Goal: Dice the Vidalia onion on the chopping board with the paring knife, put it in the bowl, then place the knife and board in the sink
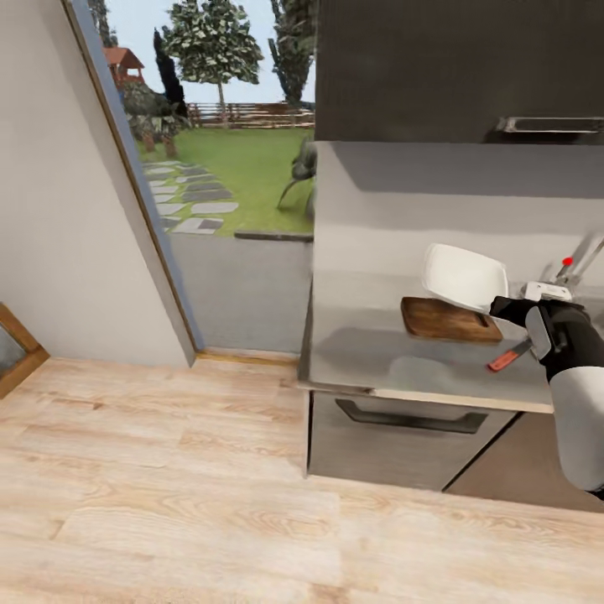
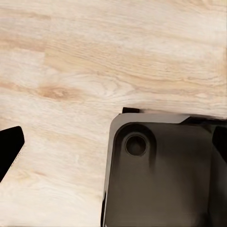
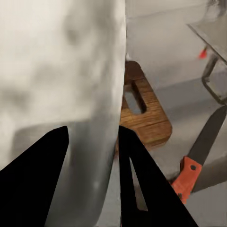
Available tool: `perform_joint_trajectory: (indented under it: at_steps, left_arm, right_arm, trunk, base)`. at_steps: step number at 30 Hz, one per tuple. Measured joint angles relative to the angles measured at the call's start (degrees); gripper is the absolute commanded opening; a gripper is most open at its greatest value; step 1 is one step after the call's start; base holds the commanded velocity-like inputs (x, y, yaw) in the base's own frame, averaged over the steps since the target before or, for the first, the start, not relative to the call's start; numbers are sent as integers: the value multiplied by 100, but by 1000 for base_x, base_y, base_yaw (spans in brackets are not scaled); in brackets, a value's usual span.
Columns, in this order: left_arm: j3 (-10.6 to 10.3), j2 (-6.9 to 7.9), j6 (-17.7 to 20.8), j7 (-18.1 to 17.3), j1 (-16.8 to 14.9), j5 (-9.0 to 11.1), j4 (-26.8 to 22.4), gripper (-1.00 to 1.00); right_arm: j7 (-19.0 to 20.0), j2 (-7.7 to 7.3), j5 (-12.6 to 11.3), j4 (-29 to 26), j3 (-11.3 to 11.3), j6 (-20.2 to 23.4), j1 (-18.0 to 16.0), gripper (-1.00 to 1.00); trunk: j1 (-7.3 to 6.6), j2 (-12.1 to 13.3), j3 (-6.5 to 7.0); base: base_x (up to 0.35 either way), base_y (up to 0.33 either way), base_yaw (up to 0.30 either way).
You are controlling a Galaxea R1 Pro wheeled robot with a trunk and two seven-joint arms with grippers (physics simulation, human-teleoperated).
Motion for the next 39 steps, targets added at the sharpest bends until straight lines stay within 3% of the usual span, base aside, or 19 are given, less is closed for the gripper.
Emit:
perform_joint_trajectory:
  at_steps: [15,29,32,35,39]
  left_arm:
    - [0,0,0,0,0,-1,0,100]
    - [-4,1,1,1,0,-1,4,100]
    - [-3,0,1,1,0,-4,8,100]
    - [-4,0,0,1,-1,-5,4,100]
    - [-3,0,2,1,-1,-4,2,100]
  right_arm:
    - [0,0,0,12,0,0,0,-100]
    - [-20,75,16,157,-1,1,0,-100]
    - [-16,77,83,286,0,1,0,-100]
    - [-5,72,365,399,-2,-12,0,-100]
    - [4,47,465,499,-9,-24,0,-100]
  trunk:
    - [0,0,106]
    - [1,0,205]
    - [0,0,218]
    - [0,0,221]
    - [0,0,222]
  base:
    - [0,291,213]
    - [0,14,209]
    - [0,0,86]
    - [0,0,16]
    - [0,0,4]
